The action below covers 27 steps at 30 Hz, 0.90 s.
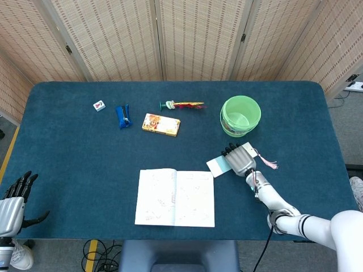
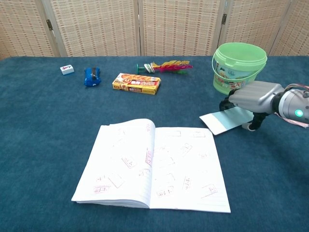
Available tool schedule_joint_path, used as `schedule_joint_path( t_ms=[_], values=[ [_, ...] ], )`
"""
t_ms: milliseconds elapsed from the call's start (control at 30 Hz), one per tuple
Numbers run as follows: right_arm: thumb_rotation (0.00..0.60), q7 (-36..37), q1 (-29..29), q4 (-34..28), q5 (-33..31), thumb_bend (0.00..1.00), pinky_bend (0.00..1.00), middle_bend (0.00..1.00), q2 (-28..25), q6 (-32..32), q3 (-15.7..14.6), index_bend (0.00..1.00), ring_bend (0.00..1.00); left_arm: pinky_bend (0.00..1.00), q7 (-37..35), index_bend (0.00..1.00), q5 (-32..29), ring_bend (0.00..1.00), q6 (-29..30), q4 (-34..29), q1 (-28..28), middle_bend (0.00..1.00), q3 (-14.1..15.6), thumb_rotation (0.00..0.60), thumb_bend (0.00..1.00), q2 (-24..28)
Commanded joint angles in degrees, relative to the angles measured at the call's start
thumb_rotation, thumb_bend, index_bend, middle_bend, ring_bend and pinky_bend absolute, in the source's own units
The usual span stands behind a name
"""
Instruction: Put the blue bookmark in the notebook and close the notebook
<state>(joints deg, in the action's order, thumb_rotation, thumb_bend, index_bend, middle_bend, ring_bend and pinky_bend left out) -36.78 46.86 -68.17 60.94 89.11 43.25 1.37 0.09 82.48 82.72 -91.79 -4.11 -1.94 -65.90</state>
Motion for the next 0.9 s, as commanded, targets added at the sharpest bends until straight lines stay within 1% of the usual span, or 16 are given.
schedule_joint_path(
  t_ms=[33,333,500,633,833,900],
  values=[
    [0.6,-0.1,-0.1,-0.5,0.1,0.33,0.24,0.32,-0.2,0.5,0.1,0.29,0.14,0.16,-0.1,0.04,0.1,0.08,0.0,0.1,0.0,0.0,0.0,0.6,0.2,0.0],
    [0.6,0.1,-0.7,-3.2,0.8,0.33,0.24,0.32,-2.0,2.4,0.2,0.29,0.15,0.16,-0.4,0.04,0.2,0.08,-0.1,0.3,0.0,0.0,0.1,0.6,0.2,-0.1],
    [0.6,1.8,-1.1,-4.4,2.7,0.33,0.24,0.32,-3.0,3.9,0.5,0.29,0.15,0.16,-0.3,0.04,0.3,0.08,-0.2,0.2,-0.1,0.0,0.2,0.6,0.2,0.0],
    [0.6,4.7,-1.6,-6.2,6.1,0.33,0.24,0.32,-4.5,6.1,1.0,0.29,0.15,0.16,-0.2,0.04,0.1,0.08,-0.3,0.0,-0.1,0.0,0.1,0.6,0.2,0.2],
    [0.6,10.3,-1.7,-10.1,15.1,0.33,0.24,0.32,-7.5,10.0,0.7,0.29,0.15,0.16,0.4,0.04,0.1,0.08,-0.4,-0.6,-0.2,0.0,0.1,0.6,0.2,0.5],
    [0.6,12.3,-1.7,-11.4,19.3,0.33,0.24,0.32,-8.3,11.7,0.0,0.29,0.15,0.16,0.7,0.04,0.1,0.08,-0.5,-0.9,-0.3,0.0,0.1,0.6,0.2,0.7]
  ],
)
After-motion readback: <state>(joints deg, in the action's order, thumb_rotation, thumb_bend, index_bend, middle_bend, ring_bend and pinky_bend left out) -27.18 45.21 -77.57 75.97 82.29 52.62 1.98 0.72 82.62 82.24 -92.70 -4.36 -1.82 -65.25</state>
